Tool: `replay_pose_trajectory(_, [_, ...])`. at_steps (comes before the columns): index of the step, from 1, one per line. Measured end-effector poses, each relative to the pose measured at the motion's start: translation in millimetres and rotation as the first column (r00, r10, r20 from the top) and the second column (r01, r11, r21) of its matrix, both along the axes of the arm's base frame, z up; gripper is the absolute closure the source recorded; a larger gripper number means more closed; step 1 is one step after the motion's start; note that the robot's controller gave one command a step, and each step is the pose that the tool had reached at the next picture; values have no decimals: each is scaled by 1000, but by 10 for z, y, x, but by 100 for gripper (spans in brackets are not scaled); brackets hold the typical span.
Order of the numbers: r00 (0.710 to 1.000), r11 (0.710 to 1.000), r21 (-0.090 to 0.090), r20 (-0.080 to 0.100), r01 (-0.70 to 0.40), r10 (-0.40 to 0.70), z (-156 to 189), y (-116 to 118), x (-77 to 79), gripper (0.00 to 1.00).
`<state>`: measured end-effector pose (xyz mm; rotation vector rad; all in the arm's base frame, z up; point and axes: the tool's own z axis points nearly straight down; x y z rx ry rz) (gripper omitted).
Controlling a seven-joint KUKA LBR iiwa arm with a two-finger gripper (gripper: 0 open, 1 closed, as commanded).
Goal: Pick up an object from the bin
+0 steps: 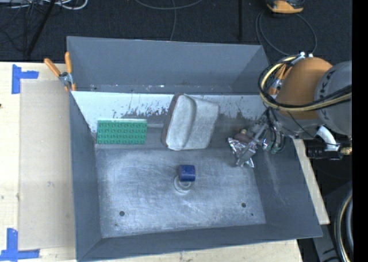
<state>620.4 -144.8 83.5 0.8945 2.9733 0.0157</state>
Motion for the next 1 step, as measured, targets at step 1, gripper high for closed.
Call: replay_pose_trajectory(1, [986, 986, 2, -5, 167, -167, -7, 98, 17, 0])
